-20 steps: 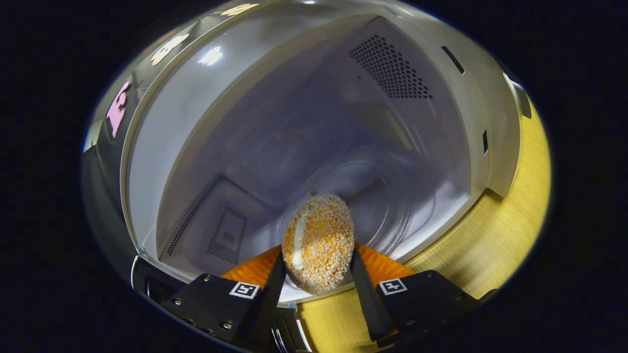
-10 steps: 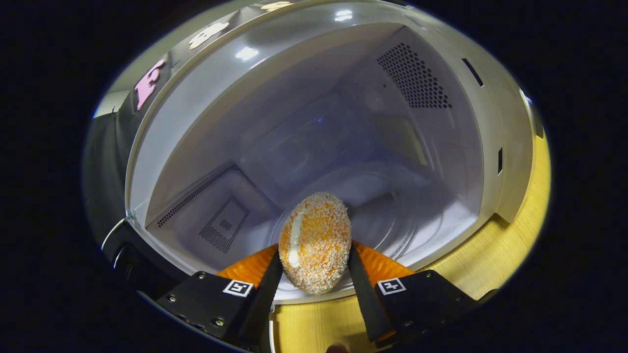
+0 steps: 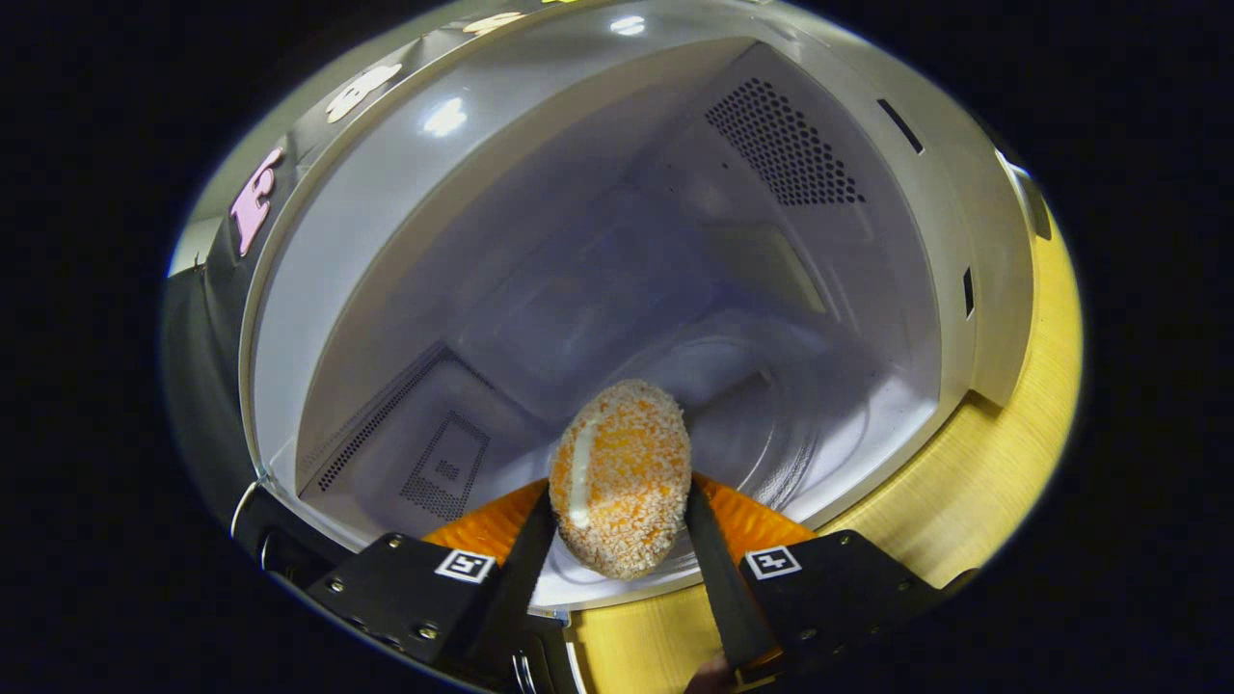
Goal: Open the microwave oven with the left hand, put the food in, and close the microwave oven.
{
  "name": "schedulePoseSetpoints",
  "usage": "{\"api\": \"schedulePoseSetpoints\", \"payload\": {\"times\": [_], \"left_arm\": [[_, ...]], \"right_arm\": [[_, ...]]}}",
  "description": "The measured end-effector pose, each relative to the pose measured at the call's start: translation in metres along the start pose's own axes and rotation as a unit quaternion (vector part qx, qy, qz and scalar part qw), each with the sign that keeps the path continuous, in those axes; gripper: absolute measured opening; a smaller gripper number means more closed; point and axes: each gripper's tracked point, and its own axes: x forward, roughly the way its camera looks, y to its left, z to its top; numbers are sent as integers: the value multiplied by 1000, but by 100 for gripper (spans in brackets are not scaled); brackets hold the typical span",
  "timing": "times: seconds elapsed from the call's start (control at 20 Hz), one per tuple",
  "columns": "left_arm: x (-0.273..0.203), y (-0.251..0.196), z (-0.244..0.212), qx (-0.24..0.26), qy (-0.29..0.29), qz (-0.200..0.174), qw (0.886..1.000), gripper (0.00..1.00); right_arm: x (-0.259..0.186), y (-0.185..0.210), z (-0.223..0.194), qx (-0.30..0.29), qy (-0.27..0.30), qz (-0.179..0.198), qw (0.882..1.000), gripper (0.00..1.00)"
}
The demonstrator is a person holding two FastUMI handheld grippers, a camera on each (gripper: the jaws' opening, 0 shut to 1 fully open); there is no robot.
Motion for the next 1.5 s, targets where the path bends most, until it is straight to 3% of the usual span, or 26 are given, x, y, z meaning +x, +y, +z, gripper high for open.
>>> {"api": "schedulePoseSetpoints", "payload": {"times": [0.35,0.45,0.55,0.65,0.7,0.75,0.8,0.9,1.05,1.1,1.15,1.35,1.45,1.5], "left_arm": [[-1,2,-3,-5,-1,2,1000,70],[-1,1,-2,-2,-6,2,1000,70],[-1,3,4,-2,-13,0,1000,70],[6,9,14,0,-25,-7,1000,76],[12,11,19,3,-29,-13,999,80],[21,12,23,8,-32,-20,999,70],[27,14,29,13,-34,-27,999,70],[43,21,46,24,-49,-43,998,75],[75,32,64,54,-58,-80,994,75],[88,36,69,63,-57,-91,992,70],[99,42,76,68,-62,-101,991,80],[144,57,97,84,-67,-126,986,81],[167,59,109,101,-71,-134,983,75],[177,58,110,106,-62,-136,983,80]], "right_arm": [[-8,6,-1,-6,14,17,1000,83],[-14,3,3,-20,19,12,1000,94],[-20,-1,8,-28,32,9,999,97],[-40,4,7,-32,57,32,997,98],[-52,6,4,-40,73,44,996,98],[-65,9,2,-48,90,60,993,98],[-79,6,-1,-64,107,60,990,98],[-113,-1,-6,-101,141,77,982,98],[-175,-15,-11,-161,182,97,965,98],[-196,-22,-6,-181,180,97,962,98],[-216,-27,1,-196,173,97,960,98],[-302,-52,-3,-219,199,103,950,98],[-343,-70,-2,-220,212,99,947,98],[-364,-82,-4,-219,223,94,945,98]]}}
